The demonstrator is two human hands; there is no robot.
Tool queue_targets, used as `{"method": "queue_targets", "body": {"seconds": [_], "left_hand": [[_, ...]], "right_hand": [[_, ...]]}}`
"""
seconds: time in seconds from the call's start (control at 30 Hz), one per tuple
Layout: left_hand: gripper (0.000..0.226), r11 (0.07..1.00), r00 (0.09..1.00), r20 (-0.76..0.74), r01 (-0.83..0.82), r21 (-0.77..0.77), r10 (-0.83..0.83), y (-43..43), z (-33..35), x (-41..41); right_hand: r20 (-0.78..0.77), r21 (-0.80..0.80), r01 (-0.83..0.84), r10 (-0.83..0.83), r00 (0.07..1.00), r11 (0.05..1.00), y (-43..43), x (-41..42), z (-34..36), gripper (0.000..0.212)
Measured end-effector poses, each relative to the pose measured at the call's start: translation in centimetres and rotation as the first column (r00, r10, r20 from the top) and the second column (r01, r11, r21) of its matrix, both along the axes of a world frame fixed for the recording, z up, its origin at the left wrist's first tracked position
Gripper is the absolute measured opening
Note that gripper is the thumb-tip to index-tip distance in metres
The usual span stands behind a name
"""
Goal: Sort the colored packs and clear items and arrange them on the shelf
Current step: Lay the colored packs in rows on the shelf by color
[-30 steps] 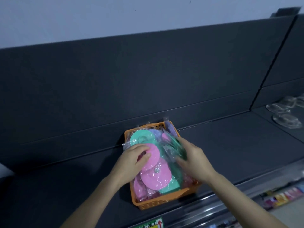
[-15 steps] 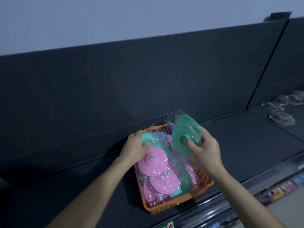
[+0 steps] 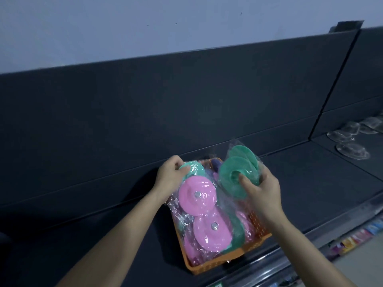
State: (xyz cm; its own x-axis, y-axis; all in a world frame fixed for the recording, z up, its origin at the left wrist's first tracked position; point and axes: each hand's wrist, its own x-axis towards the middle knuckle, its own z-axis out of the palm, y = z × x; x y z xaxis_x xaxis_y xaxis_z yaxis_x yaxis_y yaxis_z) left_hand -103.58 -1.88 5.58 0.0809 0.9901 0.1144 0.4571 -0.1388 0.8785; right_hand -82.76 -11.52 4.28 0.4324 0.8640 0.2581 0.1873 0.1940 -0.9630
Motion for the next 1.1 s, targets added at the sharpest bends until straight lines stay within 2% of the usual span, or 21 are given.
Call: {"method": "queue_targets", "body": {"seconds": [0.17, 0.4, 0.57, 0.73, 1.0, 1.1], "left_hand": [[0.012, 0.979, 0.970, 0.134, -0.202, -0.022, 0.203, 0.7, 0.8, -0.4], [0.014, 0.946, 0.856, 0.403, -0.311, -0.096, 0.323, -0.1, 1.1, -3.2], [0.012, 0.932, 0.807, 0.479, -0.353, -0.078, 0.345, -1.3, 1.8, -6.3], [0.010, 0.915, 0.755, 0.529, -0.384, -0.124, 0.388, -3.7, 1.0, -10.9], [0.007, 0.844, 0.666, 0.519, -0.404, -0.353, 0.536, -7.9, -3.6, -18.8], [0.013, 0.820, 0.639, 0.517, -0.392, -0.418, 0.569, -9.1, -5.0, -20.7]], "right_hand": [[-0.049, 0.045, 0.049, -0.046, 0.998, 0.998, 0.4, 0.0, 0.9, 0.022], [-0.112, 0.106, 0.033, -0.021, 0.993, 0.994, 0.9, -1.4, 2.9, 0.019], [-0.133, 0.119, -0.067, 0.083, 0.988, 0.991, 1.2, -4.5, 3.7, 0.016], [-0.142, 0.116, -0.186, 0.202, 0.969, 0.976, 1.1, -8.8, 3.3, 0.020], [-0.045, 0.035, -0.388, 0.389, 0.920, 0.921, 0.2, -16.2, 0.6, 0.026], [-0.016, -0.029, -0.426, 0.426, 0.905, 0.904, -0.2, -18.4, -0.7, 0.031]]}}
